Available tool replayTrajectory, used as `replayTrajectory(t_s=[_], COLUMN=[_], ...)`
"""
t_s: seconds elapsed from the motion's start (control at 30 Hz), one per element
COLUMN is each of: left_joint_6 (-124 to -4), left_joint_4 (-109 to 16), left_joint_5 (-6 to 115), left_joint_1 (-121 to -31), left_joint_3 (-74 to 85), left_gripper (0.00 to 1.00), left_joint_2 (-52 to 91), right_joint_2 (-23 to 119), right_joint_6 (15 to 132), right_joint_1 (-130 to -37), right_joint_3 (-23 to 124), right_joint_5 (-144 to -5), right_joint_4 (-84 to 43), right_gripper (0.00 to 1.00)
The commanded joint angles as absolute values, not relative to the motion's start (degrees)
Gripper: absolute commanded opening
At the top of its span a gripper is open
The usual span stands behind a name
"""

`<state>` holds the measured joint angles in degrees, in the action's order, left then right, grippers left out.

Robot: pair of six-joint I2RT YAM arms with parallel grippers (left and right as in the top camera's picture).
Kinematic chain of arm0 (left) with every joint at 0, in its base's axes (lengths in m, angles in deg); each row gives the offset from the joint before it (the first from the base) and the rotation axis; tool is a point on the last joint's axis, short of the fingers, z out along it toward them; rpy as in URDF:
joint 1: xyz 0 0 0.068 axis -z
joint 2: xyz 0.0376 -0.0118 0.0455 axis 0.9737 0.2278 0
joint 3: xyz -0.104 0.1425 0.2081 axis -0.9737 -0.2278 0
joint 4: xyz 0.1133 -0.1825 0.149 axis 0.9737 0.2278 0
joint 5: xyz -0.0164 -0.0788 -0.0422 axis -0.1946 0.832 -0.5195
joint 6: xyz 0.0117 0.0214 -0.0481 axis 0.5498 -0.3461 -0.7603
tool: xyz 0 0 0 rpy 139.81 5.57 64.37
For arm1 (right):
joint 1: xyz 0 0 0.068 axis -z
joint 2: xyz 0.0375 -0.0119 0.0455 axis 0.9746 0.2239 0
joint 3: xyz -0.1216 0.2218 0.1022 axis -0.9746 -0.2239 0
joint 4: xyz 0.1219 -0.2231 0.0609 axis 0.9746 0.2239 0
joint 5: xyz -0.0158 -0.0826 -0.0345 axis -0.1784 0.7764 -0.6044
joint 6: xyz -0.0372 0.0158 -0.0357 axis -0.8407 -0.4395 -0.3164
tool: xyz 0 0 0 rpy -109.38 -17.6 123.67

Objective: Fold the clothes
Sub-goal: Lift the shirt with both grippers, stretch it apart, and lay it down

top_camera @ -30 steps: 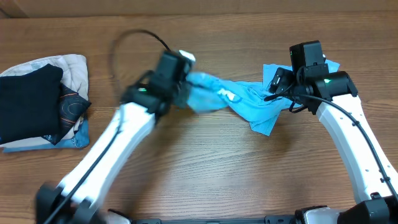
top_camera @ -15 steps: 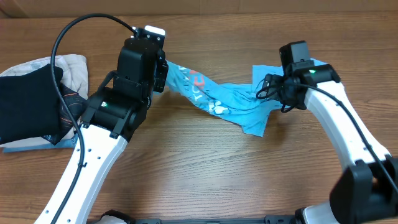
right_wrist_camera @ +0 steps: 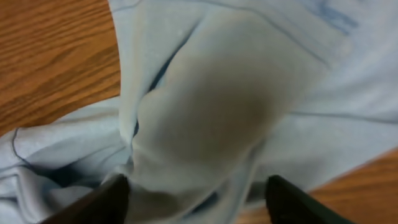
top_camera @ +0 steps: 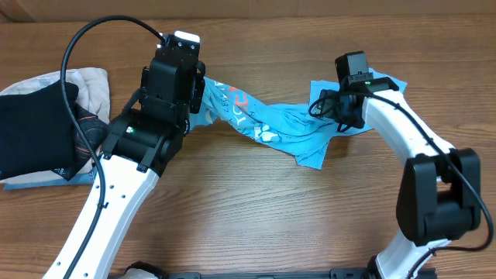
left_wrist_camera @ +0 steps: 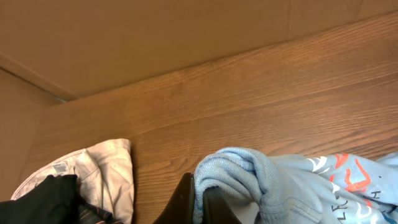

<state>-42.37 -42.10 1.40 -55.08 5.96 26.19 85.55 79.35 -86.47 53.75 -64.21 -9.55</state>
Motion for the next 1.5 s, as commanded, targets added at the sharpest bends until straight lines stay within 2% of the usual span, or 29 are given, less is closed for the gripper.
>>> replayTrajectory(t_s=[0.0, 0.27, 0.33, 0.37, 0.4, 0.47, 0.5, 0.7, 0.97, 1.03, 1.23, 1.47], left_joint_6=[-41.25, -41.25, -41.25, -41.25, -41.25, -41.25, -41.23, -36.29, -29.52, -29.56, -29.91, -32.14], left_joint_4=[-42.54, -42.38, -42.41, -42.38, -42.38, -42.41, -42.45, -47.39, -75.98, -78.64, -67.5, -61.9], left_joint_5=[-0.24, -0.24, -0.26, -0.26, -0.26, -0.26, -0.28, -0.61, -1.09, 0.77, 8.0, 8.99], left_joint_1=[-55.08, -55.08, -55.08, -55.08, -55.08, -55.08, -55.08, -55.25, -64.34, -67.18, -68.5, -67.8], left_joint_3=[7.16, 7.16, 7.16, 7.16, 7.16, 7.16, 7.16, 7.16, 7.16, 7.23, 7.31, 7.31], left_gripper=[0.04, 0.04, 0.04, 0.04, 0.04, 0.04, 0.04, 0.04, 0.04, 0.04, 0.04, 0.04], left_joint_2=[25.43, 25.43, 25.43, 25.43, 25.43, 25.43, 25.43, 25.43, 25.47, 25.45, 25.15, 24.34], right_joint_2=[87.23, 90.01, 90.4, 90.51, 90.51, 90.51, 90.4, 86.01, 81.68, 81.68, 81.83, 81.35], right_joint_6=[79.2, 79.4, 79.4, 79.4, 79.37, 79.37, 79.37, 79.31, 77.39, 77.39, 77.15, 77.06], right_joint_1=[-86.25, -86.27, -86.27, -86.27, -86.27, -86.27, -86.25, -84.39, -76.13, -73.75, -70.43, -70.45], right_joint_3=[54.2, 54.2, 54.2, 54.2, 54.2, 54.2, 54.38, 61.79, 90.16, 95.62, 99.93, 99.14], right_joint_5=[-66.85, -67.46, -68.03, -68.1, -68.21, -68.23, -68.21, -63.18, -61.96, -61.98, -62.09, -60.19], right_joint_4=[-11.34, -11.93, -12.33, -12.52, -12.74, -13.22, -13.75, -9.42, 6.76, 11.28, 25.31, 30.32], right_gripper=[0.62, 0.61, 0.58, 0.51, 0.41, 0.12, 0.04, 0.06, 0.04, 0.04, 0.04, 0.04])
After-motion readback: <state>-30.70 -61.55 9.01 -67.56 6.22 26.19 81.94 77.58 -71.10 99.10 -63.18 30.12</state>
